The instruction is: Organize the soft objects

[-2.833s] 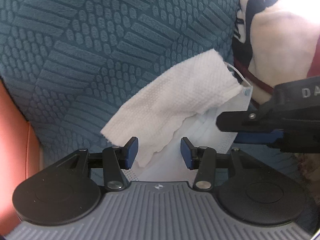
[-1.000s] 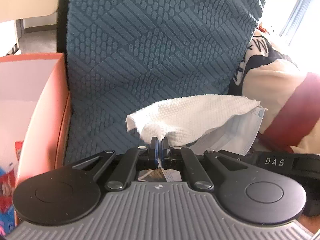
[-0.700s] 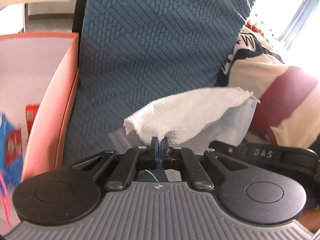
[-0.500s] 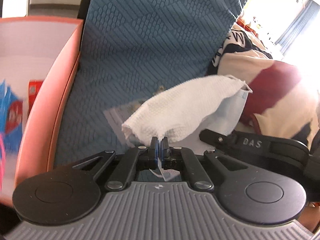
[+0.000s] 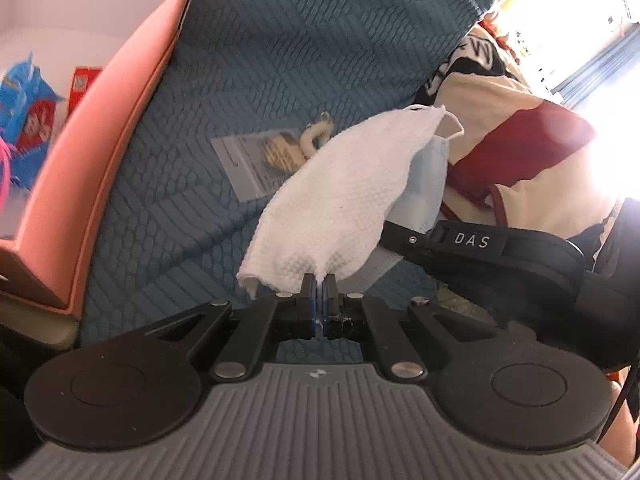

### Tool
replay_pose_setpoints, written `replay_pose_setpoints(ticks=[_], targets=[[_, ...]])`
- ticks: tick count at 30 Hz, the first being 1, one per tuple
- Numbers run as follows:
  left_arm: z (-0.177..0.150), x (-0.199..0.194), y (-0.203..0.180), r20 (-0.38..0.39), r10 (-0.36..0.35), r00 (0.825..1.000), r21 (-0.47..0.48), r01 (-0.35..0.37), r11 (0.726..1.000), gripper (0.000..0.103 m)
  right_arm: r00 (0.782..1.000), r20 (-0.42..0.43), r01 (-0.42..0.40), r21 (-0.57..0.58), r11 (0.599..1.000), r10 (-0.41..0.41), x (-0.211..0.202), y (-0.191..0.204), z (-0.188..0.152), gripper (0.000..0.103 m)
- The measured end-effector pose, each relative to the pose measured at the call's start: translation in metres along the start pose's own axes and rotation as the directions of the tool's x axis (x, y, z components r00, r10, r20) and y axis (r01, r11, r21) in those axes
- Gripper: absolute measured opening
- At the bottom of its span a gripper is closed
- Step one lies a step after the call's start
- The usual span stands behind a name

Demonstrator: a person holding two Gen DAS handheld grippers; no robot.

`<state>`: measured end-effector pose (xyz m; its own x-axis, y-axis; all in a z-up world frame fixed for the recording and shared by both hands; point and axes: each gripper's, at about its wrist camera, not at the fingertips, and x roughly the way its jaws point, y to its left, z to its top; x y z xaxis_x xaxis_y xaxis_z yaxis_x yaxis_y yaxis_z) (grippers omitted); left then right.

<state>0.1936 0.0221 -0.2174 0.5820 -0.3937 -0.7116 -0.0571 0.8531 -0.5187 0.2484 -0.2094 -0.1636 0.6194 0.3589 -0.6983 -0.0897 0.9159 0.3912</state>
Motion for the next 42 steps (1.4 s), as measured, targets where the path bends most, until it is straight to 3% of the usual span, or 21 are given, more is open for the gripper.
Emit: replay_pose_setpoints(ticks=[8, 10, 12, 13, 18, 21, 27, 29, 31, 32, 42], targets=[[0.007, 0.023, 0.006, -0.037, 0.043, 0.998, -0.005, -0.044, 0.999, 0.007, 0.998, -0.062, -0.002, 0.063, 0.998, 0.006, 0.029, -0.008, 0.008, 0.005], [0.010, 0.026, 0.008, -0.039, 0.047, 0.998, -0.010, -0.047, 0.999, 0.017, 0.998, -0.069, 0.002, 0.083, 0.997, 0.003, 0.033, -0.010, 0.009, 0.007], [0.013, 0.026, 0.009, -0.026, 0.056, 0.998, -0.008, -0.056, 0.998, 0.049, 0.997, -0.077, 0.009, 0.096, 0.995, -0.002, 0.038, -0.011, 0.011, 0.007], [0.014, 0.026, 0.009, -0.014, 0.059, 0.998, -0.007, -0.060, 0.998, 0.052, 0.997, -0.082, 0.012, 0.105, 0.994, -0.003, 0.040, -0.013, 0.012, 0.007], [0.021, 0.033, 0.009, -0.004, 0.078, 0.997, 0.009, -0.078, 0.997, 0.055, 0.994, -0.106, 0.033, 0.164, 0.986, -0.016, 0.052, -0.017, 0.013, 0.008], [0.024, 0.046, 0.006, -0.024, 0.142, 0.990, 0.060, -0.141, 0.988, 0.057, 0.992, -0.121, 0.049, 0.210, 0.976, -0.024, 0.054, -0.025, 0.013, 0.008], [0.022, 0.067, 0.013, -0.054, 0.182, 0.982, 0.065, -0.178, 0.982, 0.057, 0.990, -0.123, 0.091, 0.214, 0.973, -0.066, 0.057, -0.027, 0.014, 0.009], [0.021, 0.071, 0.014, -0.061, 0.173, 0.983, 0.056, -0.169, 0.984, 0.057, 0.989, -0.129, 0.096, 0.230, 0.969, -0.067, 0.058, -0.030, 0.015, 0.015], [0.020, 0.073, 0.015, -0.065, 0.146, 0.987, 0.026, -0.145, 0.989, 0.057, 0.988, -0.126, 0.112, 0.228, 0.967, -0.085, 0.058, -0.031, 0.016, 0.043], [0.019, 0.074, 0.016, -0.069, 0.135, 0.988, 0.017, -0.134, 0.991, 0.057, 0.988, -0.120, 0.125, 0.229, 0.965, -0.099, 0.057, -0.032, 0.017, 0.048], [0.017, 0.072, 0.013, -0.052, 0.134, 0.990, 0.018, -0.133, 0.991, 0.057, 0.973, -0.100, 0.222, 0.139, 0.965, -0.209, 0.063, -0.028, 0.015, 0.049]])
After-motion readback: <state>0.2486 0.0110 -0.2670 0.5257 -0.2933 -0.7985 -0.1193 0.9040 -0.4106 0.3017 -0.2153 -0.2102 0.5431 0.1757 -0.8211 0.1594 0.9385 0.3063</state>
